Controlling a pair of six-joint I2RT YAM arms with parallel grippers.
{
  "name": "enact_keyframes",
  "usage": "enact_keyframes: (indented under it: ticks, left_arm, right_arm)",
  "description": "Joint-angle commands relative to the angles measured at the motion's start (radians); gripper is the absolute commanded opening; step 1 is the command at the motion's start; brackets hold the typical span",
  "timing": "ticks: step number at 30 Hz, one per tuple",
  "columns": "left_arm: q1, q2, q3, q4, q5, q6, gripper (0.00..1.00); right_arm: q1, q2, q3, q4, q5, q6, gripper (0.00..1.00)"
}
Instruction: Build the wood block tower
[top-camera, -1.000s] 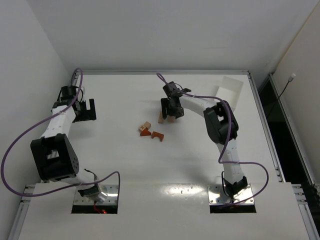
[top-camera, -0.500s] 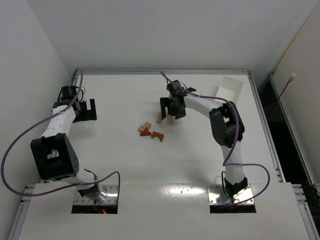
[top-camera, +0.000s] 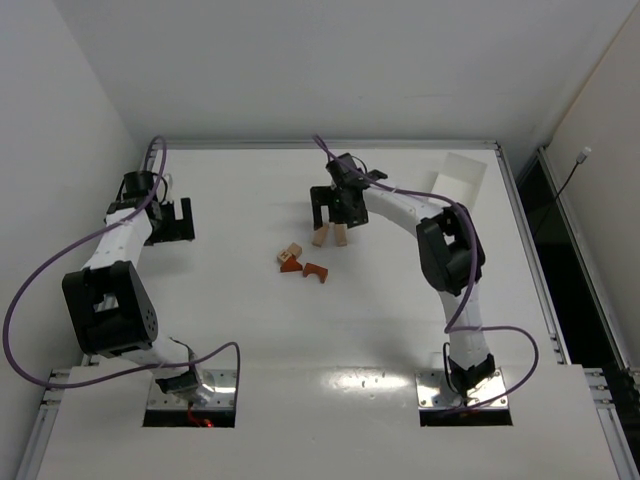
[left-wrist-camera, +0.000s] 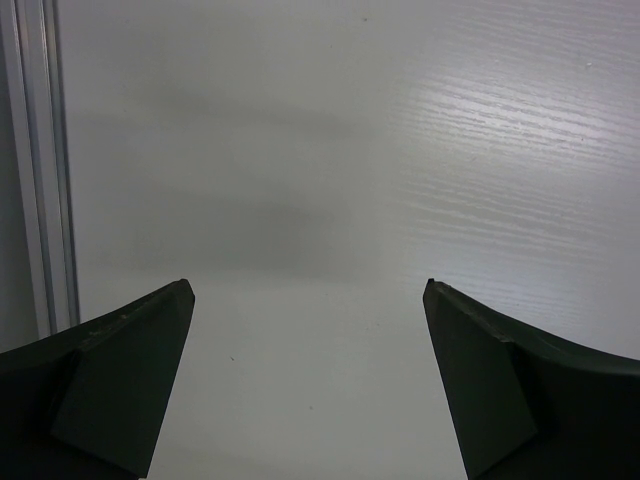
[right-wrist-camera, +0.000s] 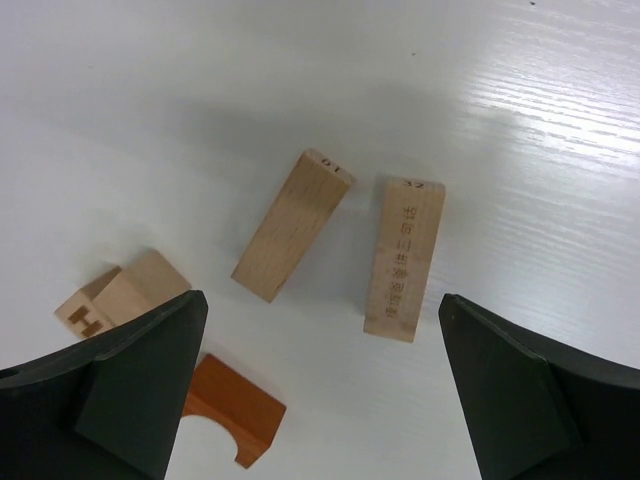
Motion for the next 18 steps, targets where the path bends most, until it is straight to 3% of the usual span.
enact_keyframes:
  ticks: [1,18]
  left_arm:
    - [0.015,-0.012,0.038,0.005,0.012,0.007,0.99]
    - [0.015,-0.030,0.038,0.005,0.003,0.016,0.99]
  right_arm:
    - [0.019,0.036,0.061,-0.005,0.057,0.008,1.00]
    - [0.019,0.145,0.129,-0.025,0.109,0.036,1.00]
